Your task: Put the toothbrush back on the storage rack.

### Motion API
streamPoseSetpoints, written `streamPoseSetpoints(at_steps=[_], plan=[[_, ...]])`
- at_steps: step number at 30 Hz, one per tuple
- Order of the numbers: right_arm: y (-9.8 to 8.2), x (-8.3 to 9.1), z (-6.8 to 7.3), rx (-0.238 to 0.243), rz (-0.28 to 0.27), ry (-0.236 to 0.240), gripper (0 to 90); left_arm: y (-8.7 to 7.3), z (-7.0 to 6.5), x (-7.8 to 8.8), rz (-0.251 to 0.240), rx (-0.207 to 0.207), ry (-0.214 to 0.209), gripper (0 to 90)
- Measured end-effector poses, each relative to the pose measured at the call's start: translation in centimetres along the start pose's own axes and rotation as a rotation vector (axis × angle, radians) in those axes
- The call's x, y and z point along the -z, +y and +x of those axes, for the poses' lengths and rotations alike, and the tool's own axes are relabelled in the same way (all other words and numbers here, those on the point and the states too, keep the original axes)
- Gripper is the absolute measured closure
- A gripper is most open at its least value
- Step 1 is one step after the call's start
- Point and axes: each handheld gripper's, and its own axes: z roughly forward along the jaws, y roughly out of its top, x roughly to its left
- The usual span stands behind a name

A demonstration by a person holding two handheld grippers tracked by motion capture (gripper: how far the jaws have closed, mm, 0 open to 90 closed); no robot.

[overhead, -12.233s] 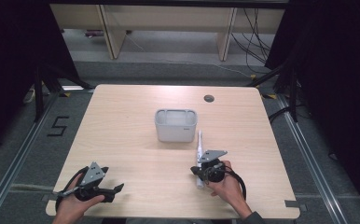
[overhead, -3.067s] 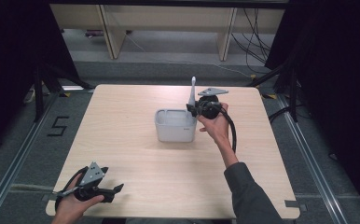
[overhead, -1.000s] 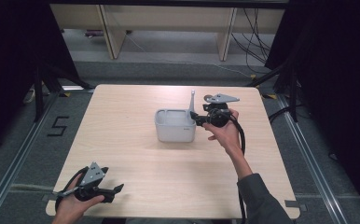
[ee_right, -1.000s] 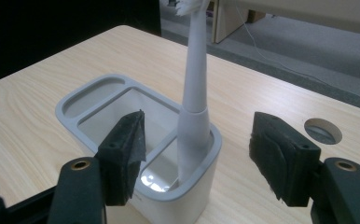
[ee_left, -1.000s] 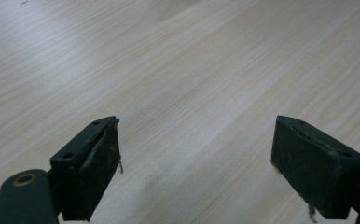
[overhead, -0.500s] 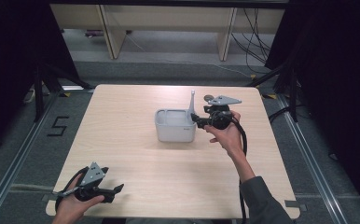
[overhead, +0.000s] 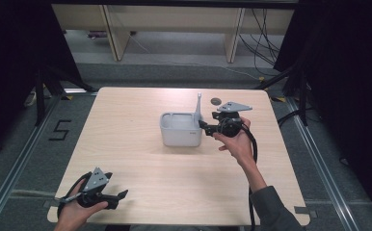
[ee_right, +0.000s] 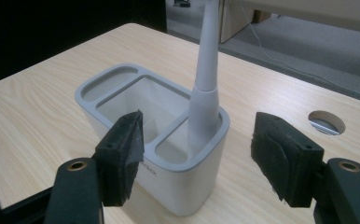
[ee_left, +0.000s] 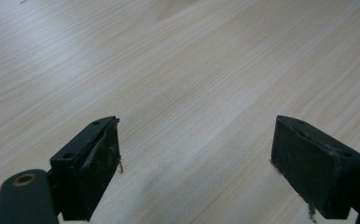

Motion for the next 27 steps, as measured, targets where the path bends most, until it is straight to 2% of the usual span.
streamPoseSetpoints(at_steps=[1,3,4,8,10,14,17,18,19,20,21,23,27], plan=[[-0.1,0.0,0.1,-0.018,0.001,-0.006,34.2,0.0,0.0,0.0,0.002,0.000,0.001,15.1],[-0.2,0.1,0.0,0.008,0.002,-0.012,33.9,0.0,0.0,0.0,0.002,-0.001,0.002,15.1],[-0.3,0.2,0.3,-0.024,0.009,-0.011,33.5,0.0,0.0,0.0,0.003,0.000,0.002,15.1],[-0.5,0.4,0.1,0.007,0.001,-0.015,31.6,0.0,0.0,0.0,0.002,-0.001,0.002,15.1],[-0.7,0.5,0.2,-0.018,-0.005,-0.003,31.3,0.0,0.0,0.0,0.001,0.003,-0.003,15.1],[-1.0,0.7,0.3,-0.030,-0.010,0.001,30.6,0.0,0.0,0.0,0.003,0.000,0.003,15.1],[-1.3,1.0,0.3,-0.008,-0.014,-0.007,30.5,0.0,0.0,0.1,0.007,-0.003,0.008,15.1],[-1.4,1.0,0.4,-0.026,-0.012,0.016,30.4,0.0,0.0,0.0,0.000,-0.001,0.006,15.1],[-1.4,1.1,0.4,-0.007,-0.012,0.000,30.4,0.0,0.0,0.0,0.001,0.000,0.007,15.1],[-1.5,1.1,0.5,-0.026,-0.019,0.012,30.4,0.0,0.0,0.0,0.004,-0.001,0.008,15.1],[-1.6,1.1,0.5,-0.016,-0.019,0.009,30.4,0.0,0.0,0.1,0.008,-0.004,0.008,15.1],[-1.9,1.2,0.8,-0.036,-0.017,0.023,30.3,0.0,0.0,0.1,0.007,-0.004,0.009,15.1],[-2.2,1.2,0.8,-0.004,-0.020,0.006,30.1,0.0,0.0,0.1,0.003,-0.005,-0.001,15.1]])
